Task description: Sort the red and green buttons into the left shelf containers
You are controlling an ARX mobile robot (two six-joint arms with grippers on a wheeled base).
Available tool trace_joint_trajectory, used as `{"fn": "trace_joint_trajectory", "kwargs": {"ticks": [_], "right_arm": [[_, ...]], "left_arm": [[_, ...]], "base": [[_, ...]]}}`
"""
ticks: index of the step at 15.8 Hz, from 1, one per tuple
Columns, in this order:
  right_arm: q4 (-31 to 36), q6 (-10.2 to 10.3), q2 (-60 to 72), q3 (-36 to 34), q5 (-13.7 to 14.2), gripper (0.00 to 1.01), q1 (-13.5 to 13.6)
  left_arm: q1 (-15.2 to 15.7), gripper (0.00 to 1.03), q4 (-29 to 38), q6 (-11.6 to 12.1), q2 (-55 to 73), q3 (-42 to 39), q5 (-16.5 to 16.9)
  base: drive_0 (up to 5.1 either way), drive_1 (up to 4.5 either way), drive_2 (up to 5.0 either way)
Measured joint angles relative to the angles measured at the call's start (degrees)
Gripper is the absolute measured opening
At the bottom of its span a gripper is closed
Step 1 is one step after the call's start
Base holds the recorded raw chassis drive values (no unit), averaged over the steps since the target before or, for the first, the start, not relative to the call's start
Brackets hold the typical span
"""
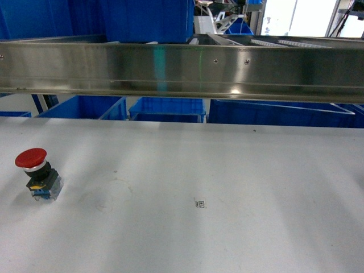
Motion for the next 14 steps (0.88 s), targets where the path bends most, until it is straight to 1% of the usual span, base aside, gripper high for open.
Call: {"fn": "trace_joint_trajectory", "kwargs": {"ticks": [1,2,3,4,5,6,7,8,9,10,12,13,14], "right_arm": [[5.33,-1.18,13.77,6.43,-1.66,0.98,-1.09],[7.10,-1.90,19.71,9.44,-2.14,0.98,-1.44],[4.35,-2.19,27.98,14.95,-3.80,0.98,-2.89],[1.40,-2.56,33.86,19.17,-4.61,0.98,-4.02],[-0.31,-3.19,38.51,22.93,-5.20,0.98,-5.25],[-2.82,-3.10,42.34,27.45,-6.16,0.98,-7.19],[-6.03,-1.77,44.70,30.91,-7.08,0.98,-9.18],[-8.59,-1.03,46.25,32.98,-7.67,0.98,-10.86],[-9.70,-0.68,47.30,34.27,-8.04,0.98,-11.82],[-12.92,0.63,48.09,35.47,-10.56,0.98,-12.76],[-14.99,1.31,49.13,35.30,-10.82,0.98,-13.42],[-14.95,1.29,49.33,34.93,-9.94,0.98,-13.38],[-14.56,1.33,49.86,34.51,-9.90,0.98,-13.40]], "left_arm": [[-2.45,0.98,10.29,-0.35,15.69,7.08,0.44],[-3.52,0.98,12.15,-0.39,22.36,11.15,0.44],[-5.44,0.98,11.15,-0.37,31.65,16.83,0.22],[-7.30,0.98,10.91,-0.35,37.97,20.83,-0.63],[-9.38,0.98,8.04,-0.33,42.38,26.21,-1.70],[-11.06,0.98,7.91,-0.17,43.41,30.14,-2.05],[-11.45,0.98,7.93,-0.15,42.60,30.27,-1.75],[-11.23,0.98,7.67,-0.17,42.71,30.25,-1.95],[-11.17,0.98,7.65,-0.17,42.80,30.21,-2.08],[-11.13,0.98,7.67,-0.17,42.82,30.21,-2.10],[-11.13,0.98,7.67,-0.15,42.82,30.21,-2.10],[-11.23,0.98,7.67,-0.17,42.80,30.21,-2.01],[-11.23,0.98,7.65,-0.15,42.82,30.21,-2.08]], "base": [[0.0,0.00,0.0],[0.0,0.00,0.0],[0.0,0.00,0.0],[0.0,0.00,0.0],[0.0,0.00,0.0],[0.0,0.00,0.0],[0.0,0.00,0.0],[0.0,0.00,0.0],[0.0,0.00,0.0],[0.0,0.00,0.0],[0.0,0.00,0.0],[0.0,0.00,0.0],[0.0,0.00,0.0]]}}
